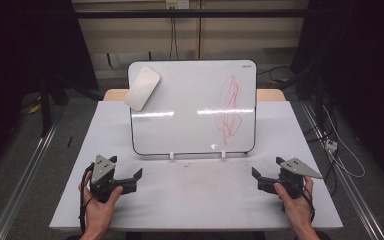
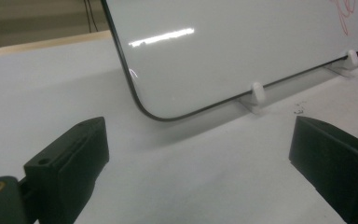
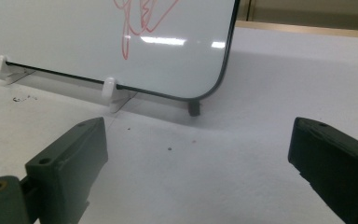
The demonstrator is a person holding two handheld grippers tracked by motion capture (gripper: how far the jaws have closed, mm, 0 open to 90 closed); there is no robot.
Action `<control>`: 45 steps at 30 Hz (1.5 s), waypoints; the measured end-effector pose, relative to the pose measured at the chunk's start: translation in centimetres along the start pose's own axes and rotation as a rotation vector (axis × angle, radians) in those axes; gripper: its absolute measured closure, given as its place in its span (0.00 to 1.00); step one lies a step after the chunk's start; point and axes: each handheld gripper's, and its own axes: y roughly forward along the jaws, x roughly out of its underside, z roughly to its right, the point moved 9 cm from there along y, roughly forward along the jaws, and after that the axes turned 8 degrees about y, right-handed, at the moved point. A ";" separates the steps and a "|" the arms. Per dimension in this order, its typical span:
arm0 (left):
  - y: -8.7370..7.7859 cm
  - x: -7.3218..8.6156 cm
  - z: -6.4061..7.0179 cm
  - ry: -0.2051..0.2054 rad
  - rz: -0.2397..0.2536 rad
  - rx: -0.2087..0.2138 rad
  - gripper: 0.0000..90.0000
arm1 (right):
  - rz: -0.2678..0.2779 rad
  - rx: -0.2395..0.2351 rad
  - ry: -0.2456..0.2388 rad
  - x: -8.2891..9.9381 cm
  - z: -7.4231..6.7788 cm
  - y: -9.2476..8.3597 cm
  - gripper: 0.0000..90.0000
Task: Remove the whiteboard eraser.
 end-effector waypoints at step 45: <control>2.9 -7.1 -2.1 0.077 0.026 0.049 0.06 | -0.052 -0.022 -0.032 0.5 -0.1 0.7 0.07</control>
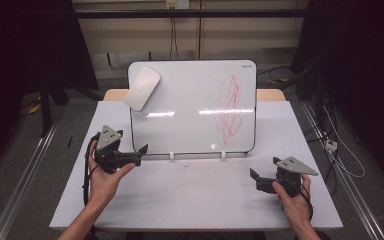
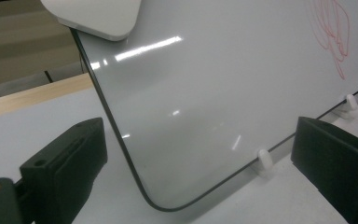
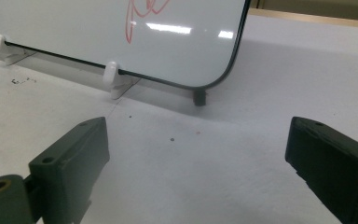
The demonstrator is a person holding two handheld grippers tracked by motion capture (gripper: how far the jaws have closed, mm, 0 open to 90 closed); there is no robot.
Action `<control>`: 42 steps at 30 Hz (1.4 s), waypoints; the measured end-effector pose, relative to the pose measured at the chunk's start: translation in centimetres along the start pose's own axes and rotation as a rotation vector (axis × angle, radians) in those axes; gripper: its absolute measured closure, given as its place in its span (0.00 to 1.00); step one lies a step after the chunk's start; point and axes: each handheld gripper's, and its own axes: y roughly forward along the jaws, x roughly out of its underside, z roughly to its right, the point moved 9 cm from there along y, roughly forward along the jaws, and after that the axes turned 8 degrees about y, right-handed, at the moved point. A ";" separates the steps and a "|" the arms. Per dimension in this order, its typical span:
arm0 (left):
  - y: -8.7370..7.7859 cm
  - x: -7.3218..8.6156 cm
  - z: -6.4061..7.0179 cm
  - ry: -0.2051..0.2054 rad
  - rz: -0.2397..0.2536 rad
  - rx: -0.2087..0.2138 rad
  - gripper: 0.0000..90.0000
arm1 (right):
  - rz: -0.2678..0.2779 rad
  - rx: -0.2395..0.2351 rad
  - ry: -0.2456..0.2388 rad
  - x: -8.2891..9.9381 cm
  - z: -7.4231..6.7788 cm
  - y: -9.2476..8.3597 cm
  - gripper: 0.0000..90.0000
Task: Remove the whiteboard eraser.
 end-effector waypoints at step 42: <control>3.5 -9.7 -4.8 0.160 0.076 -0.126 0.07 | -0.007 -0.006 -0.008 0.0 -0.3 0.0 0.07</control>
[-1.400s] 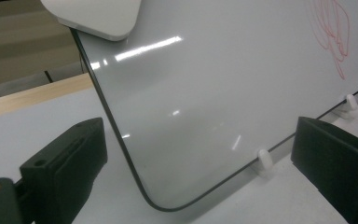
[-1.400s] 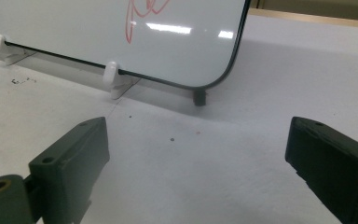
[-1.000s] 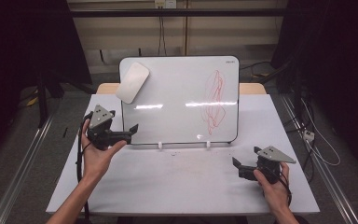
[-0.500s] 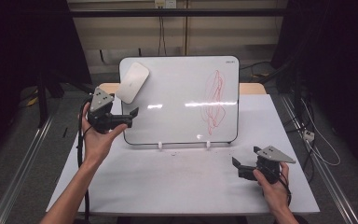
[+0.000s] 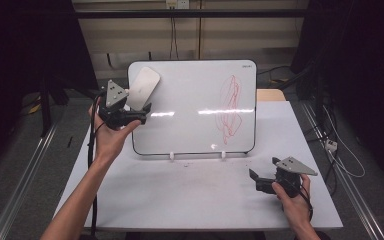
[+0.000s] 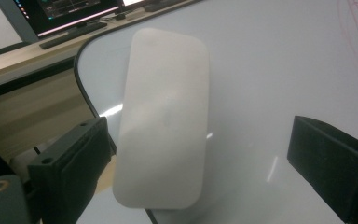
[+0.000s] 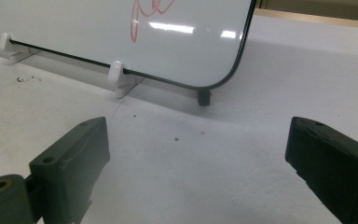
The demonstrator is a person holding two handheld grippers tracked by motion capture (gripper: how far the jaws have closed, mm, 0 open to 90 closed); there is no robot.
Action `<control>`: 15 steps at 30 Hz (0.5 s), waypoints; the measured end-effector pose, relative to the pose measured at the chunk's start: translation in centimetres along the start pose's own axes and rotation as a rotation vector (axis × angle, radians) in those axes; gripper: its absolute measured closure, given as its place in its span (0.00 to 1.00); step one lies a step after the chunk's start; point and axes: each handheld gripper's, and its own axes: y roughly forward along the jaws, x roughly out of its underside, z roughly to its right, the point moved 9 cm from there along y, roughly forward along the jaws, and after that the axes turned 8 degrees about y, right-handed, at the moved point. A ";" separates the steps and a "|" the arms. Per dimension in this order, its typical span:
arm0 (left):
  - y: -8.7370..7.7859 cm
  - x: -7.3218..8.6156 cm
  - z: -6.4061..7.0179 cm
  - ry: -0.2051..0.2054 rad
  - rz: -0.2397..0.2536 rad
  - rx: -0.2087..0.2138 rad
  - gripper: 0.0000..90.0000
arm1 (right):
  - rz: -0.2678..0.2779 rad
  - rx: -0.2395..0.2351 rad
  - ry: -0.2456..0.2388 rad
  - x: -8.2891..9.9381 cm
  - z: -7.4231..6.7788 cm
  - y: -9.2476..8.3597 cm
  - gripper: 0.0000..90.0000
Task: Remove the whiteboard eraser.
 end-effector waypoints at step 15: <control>3.3 -0.7 -1.1 0.070 -0.059 -0.072 0.09 | -0.004 -0.002 -0.010 0.0 0.0 0.2 0.07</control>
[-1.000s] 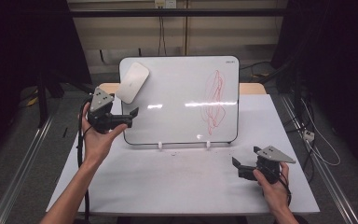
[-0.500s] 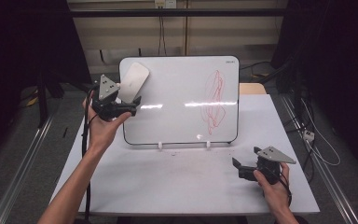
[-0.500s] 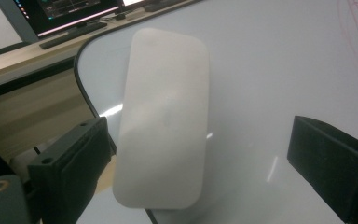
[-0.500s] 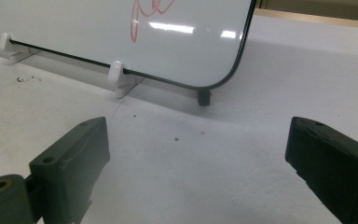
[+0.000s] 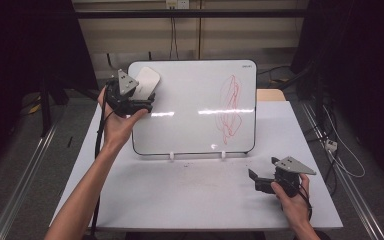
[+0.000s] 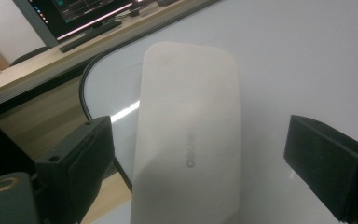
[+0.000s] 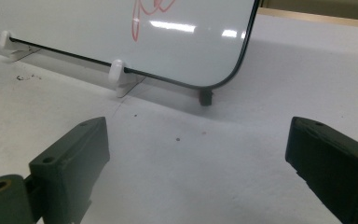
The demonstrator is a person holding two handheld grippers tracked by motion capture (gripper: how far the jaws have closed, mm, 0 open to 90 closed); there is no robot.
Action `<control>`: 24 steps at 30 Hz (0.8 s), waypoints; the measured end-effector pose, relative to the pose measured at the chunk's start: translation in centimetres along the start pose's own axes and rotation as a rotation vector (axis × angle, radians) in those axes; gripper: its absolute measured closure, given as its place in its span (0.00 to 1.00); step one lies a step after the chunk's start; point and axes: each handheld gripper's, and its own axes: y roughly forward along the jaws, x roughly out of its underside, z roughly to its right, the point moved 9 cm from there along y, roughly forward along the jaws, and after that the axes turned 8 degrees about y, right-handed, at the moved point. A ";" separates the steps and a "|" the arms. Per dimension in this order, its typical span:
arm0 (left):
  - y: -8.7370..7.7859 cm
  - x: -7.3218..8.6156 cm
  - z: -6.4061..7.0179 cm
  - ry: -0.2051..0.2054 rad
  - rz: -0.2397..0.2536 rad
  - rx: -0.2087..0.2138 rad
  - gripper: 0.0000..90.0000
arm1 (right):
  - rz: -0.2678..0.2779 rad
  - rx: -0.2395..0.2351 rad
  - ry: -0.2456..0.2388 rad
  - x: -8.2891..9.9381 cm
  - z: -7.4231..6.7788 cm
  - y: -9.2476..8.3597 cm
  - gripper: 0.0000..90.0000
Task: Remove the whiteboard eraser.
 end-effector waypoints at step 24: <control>1.9 1.0 0.1 0.072 -0.061 -0.041 0.33 | -0.002 0.003 -0.002 0.0 0.0 0.0 0.07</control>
